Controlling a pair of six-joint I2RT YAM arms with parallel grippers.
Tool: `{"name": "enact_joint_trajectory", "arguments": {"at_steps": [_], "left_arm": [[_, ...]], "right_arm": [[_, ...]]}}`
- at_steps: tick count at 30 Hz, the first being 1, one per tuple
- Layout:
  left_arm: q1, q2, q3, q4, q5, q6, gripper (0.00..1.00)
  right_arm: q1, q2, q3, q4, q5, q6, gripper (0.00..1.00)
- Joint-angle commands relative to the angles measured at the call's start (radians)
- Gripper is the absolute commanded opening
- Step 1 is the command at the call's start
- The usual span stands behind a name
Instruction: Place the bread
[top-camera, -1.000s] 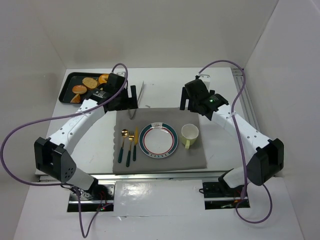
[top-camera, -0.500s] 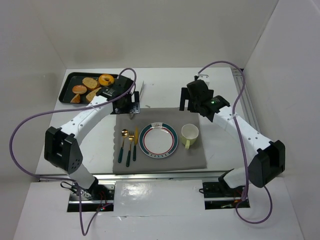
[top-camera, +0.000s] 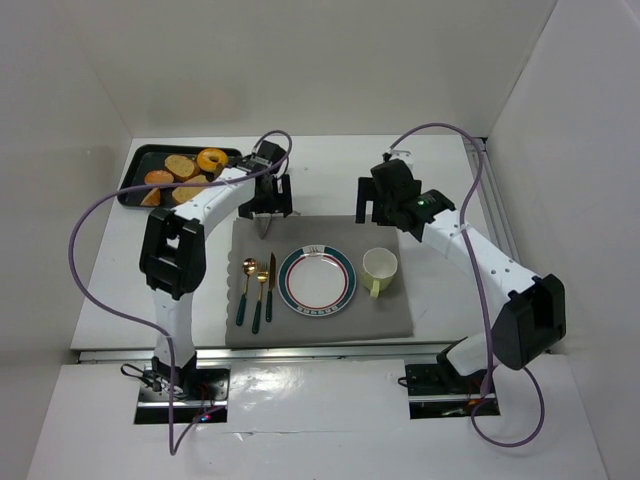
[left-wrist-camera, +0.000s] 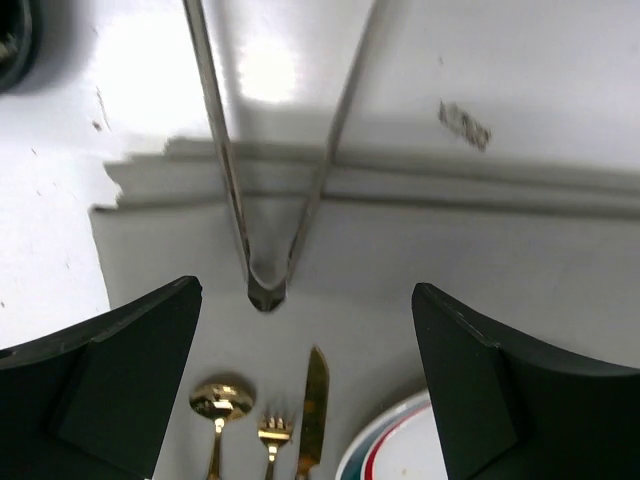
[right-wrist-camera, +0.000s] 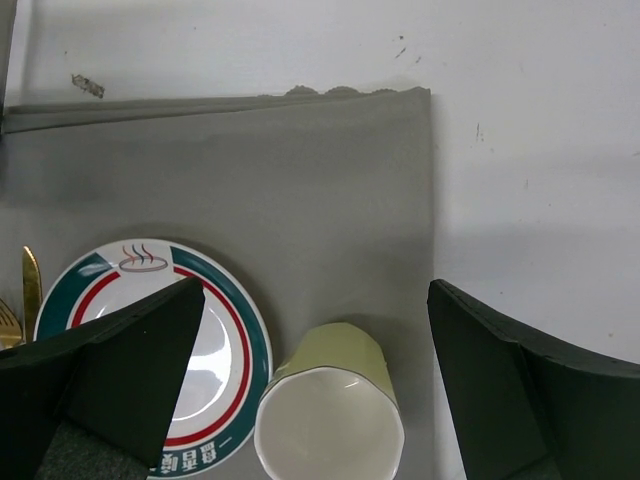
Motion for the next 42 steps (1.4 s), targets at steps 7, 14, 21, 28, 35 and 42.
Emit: {"name": "enact_joint_trajectory", "arguments": {"at_steps": [7,14,21,28,35,42], "left_arm": [[0.071,0.155,0.174,0.005,0.034,0.014,1.0],[0.089,0.287,0.315,-0.009,0.033,0.025,1.0],[0.109,0.382,0.4,-0.008,0.051,0.058,0.97],[0.109,0.392,0.432,0.021,0.062,0.077,0.7],[0.077,0.298,0.438,0.039,0.062,0.138,0.42],[0.077,0.082,0.397,0.039,0.091,0.197,0.28]], "right_arm": [[-0.014,0.05,0.061,0.034,-0.003,-0.002,1.0],[-0.014,0.08,0.09,0.014,-0.003,-0.002,1.0],[-0.014,0.089,0.09,0.005,0.006,-0.002,1.0],[-0.014,0.122,0.09,-0.004,0.006,-0.002,1.0],[-0.023,0.142,0.131,-0.027,0.055,-0.002,1.0],[-0.023,0.142,0.142,-0.018,0.058,-0.002,1.0]]}}
